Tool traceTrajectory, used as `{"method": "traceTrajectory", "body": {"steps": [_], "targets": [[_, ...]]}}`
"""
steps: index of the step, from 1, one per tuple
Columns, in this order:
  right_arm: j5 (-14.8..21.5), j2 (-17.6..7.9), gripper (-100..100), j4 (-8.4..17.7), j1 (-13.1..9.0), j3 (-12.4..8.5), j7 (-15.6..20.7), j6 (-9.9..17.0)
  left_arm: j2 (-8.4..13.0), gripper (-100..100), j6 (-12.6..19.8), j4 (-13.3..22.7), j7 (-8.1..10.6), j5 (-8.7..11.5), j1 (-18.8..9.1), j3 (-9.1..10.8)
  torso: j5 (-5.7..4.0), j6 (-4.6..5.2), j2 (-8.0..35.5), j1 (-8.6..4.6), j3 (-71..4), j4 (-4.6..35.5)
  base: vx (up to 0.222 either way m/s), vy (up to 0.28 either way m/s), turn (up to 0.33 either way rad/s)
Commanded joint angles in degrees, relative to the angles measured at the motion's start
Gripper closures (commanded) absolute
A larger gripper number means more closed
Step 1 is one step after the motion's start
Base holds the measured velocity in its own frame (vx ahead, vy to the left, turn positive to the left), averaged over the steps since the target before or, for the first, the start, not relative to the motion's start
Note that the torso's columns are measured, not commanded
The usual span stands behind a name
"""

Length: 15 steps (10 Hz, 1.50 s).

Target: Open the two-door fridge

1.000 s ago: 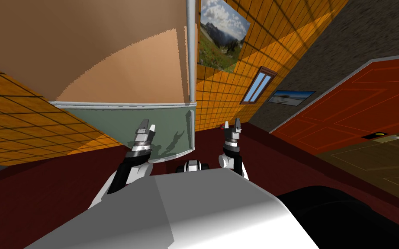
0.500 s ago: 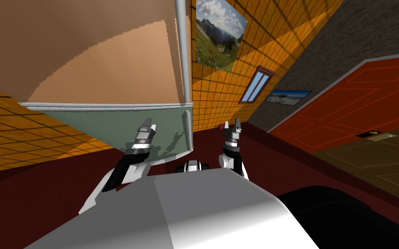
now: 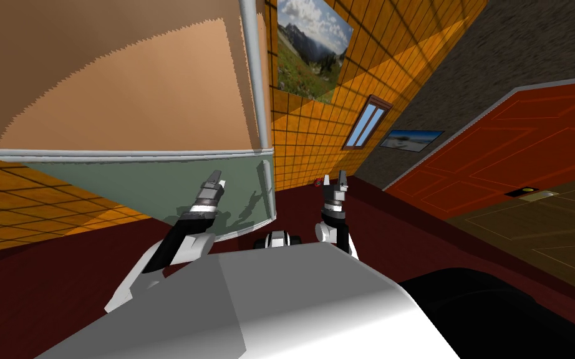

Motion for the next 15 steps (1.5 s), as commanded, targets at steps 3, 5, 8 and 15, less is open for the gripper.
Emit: {"method": "traceTrajectory", "body": {"steps": [3, 5, 8, 15], "targets": [[0.0, 0.0, 0, 0.0, 0.0, 0.0, 0.0, 0.0, 1.1, -100, 6.3, -0.9, -0.26, -0.4, -0.5, 0.49, 0.01, 0.0, 0.0, 0.04, 0.0, 0.0, 0.047, -0.06, -0.034], [0.0, 0.0, 0, 0.0, 0.0, 0.0, 0.0, 0.0, 2.2, -100, 9.9, -1.2, -0.45, -0.7, -0.8, 0.89, 0.04, -0.01, 0.0, 0.12, 0.0, 0.0, 0.047, -0.057, -0.041], [0.0, 0.0, 0, 0.0, 0.0, 0.0, 0.0, 0.0, 3.6, -100, 14.4, -1.4, -0.65, -1.0, -1.2, 1.3, 0.02, 0.0, 0.0, 0.09, 0.0, 0.0, 0.05, -0.062, -0.034], [0.0, 0.0, 0, 0.0, 0.0, 0.0, 0.0, 0.0, 6.9, -100, 24.7, -1.8, -1.06, -1.7, -1.9, 2.13, 0.04, -0.01, 0.1, 0.14, 0.0, 0.0, 0.048, -0.056, -0.028]]}}
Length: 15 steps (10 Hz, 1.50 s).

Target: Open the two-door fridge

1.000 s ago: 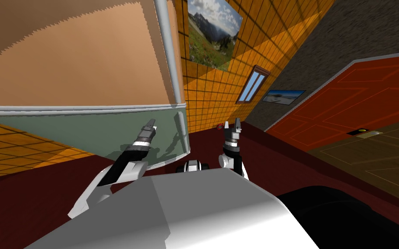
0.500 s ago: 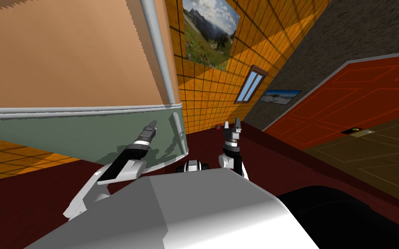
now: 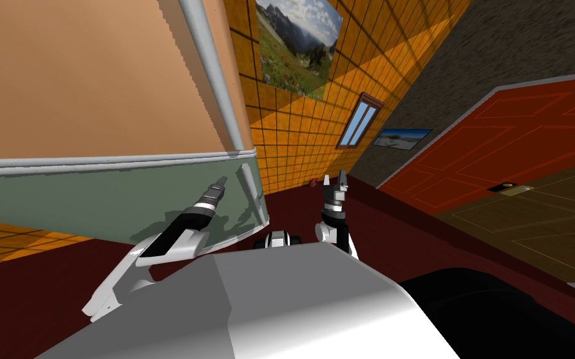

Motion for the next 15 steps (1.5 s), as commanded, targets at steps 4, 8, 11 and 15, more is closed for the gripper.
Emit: {"method": "traceTrajectory", "body": {"steps": [4, 8, 11, 15], "targets": [[0.0, 0.0, 0, 0.0, 0.0, 0.0, 0.0, 0.0, 3.7, -100, 8.8, -0.9, -0.38, -0.5, -0.9, 0.91, -0.01, 0.01, -0.1, -0.05, 0.0, 0.0, 0.054, -0.06, -0.039], [0.0, 0.0, 0, 0.0, 0.0, 0.0, 0.0, 0.0, 5.4, -100, 13.1, -2.0, -0.56, -0.8, -1.1, 1.25, -0.02, 0.01, -0.1, -0.07, 0.0, 0.0, 0.048, -0.049, -0.023], [0.0, 0.0, 0, 0.0, 0.0, 0.0, 0.0, 0.0, 7.7, -100, 17.8, -4.6, -0.78, -1.1, -1.4, 1.67, -0.06, 0.13, -0.1, -0.19, -0.1, 0.0, 0.034, -0.048, -0.013], [0.0, 0.0, 0, 0.0, 0.0, 0.0, 0.0, 0.0, 10.1, -100, 21.6, -9.5, -0.96, -1.4, -1.7, 2.01, -0.48, 0.63, -0.4, -0.98, -0.3, 0.1, 0.03, -0.028, -0.012]]}}
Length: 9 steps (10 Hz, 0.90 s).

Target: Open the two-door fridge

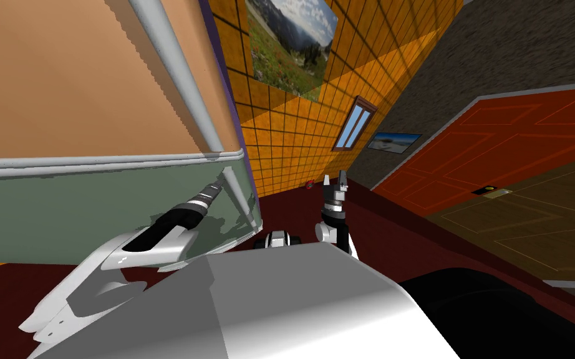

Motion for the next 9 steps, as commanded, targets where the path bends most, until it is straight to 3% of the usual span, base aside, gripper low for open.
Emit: {"method": "traceTrajectory", "body": {"steps": [1, 4, 7, 8, 9], "targets": [[0.0, 0.0, 0, 0.0, 0.0, 0.0, 0.0, 0.0, 1.1, -100, 0.9, -3.0, 0.01, 0.1, -0.6, 0.03, -0.08, 0.03, 0.1, -0.15, 0.0, 0.1, 0.018, -0.014, 0.0], [0.0, 0.0, 0, 0.0, 0.0, 0.0, 0.0, 0.0, 1.9, -100, 1.9, -6.4, -0.03, 0.1, -0.7, 0.12, -0.14, 0.06, 0.3, -0.39, 0.2, 0.1, 0.02, -0.013, -0.006], [0.0, 0.0, 0, 0.0, 0.0, 0.0, 0.0, 0.0, 1.0, -100, 1.8, -3.5, 0.41, -0.1, -0.6, 0.59, -0.03, -0.1, 0.3, -0.1, 0.2, 0.1, 0.009, 0.025, 0.022], [0.0, 0.0, 0, 0.0, 0.0, 0.0, 0.0, 0.0, 1.2, -100, 2.4, -4.0, 0.11, -0.2, 0.2, 0.63, 0.1, -0.14, 0.2, 0.26, 0.1, 0.0, 0.012, 0.049, 0.051], [0.0, 0.0, 0, 0.0, 0.0, 0.0, 0.0, 0.0, 1.2, 100, 2.6, -3.6, 0.17, -0.2, 0.4, 0.74, 0.09, -0.14, 0.2, 0.21, 0.1, 0.0, -0.006, 0.021, 0.016]]}}
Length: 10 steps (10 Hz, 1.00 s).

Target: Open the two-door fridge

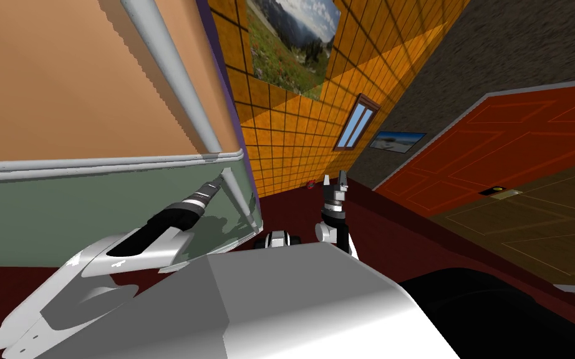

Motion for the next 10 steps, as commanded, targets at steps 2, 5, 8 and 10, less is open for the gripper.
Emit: {"method": "traceTrajectory", "body": {"steps": [2, 5, 8, 10], "targets": [[0.0, 0.0, 0, 0.0, 0.0, 0.0, 0.0, 0.0, 1.3, 100, -1.0, -0.5, -0.36, 1.1, -0.1, -1.83, 0.28, -0.4, 0.5, 0.54, 0.3, 0.0, -0.203, 0.093, -0.085], [0.0, 0.0, 0, 0.0, -0.1, 0.0, 0.0, 0.0, 3.2, 100, -2.6, -1.4, -0.88, 2.8, -0.2, -4.6, 0.47, -0.5, 0.6, 0.98, 0.5, 0.0, -0.394, 0.168, -0.096], [0.0, 0.0, 0, 0.0, 0.0, 0.0, 0.0, 0.0, 5.0, 100, -4.2, -2.2, -1.4, 4.5, -0.4, -7.36, 0.37, -0.49, -0.1, 0.67, 0.1, -0.2, -0.385, 0.173, -0.1], [0.0, 0.0, 0, 0.0, 0.0, 0.0, 0.0, 0.0, 6.3, 100, -5.3, -2.8, -1.75, 5.6, -0.5, -9.21, 0.37, -0.48, -0.2, 0.66, 0.0, -0.2, -0.325, 0.139, -0.091]]}}
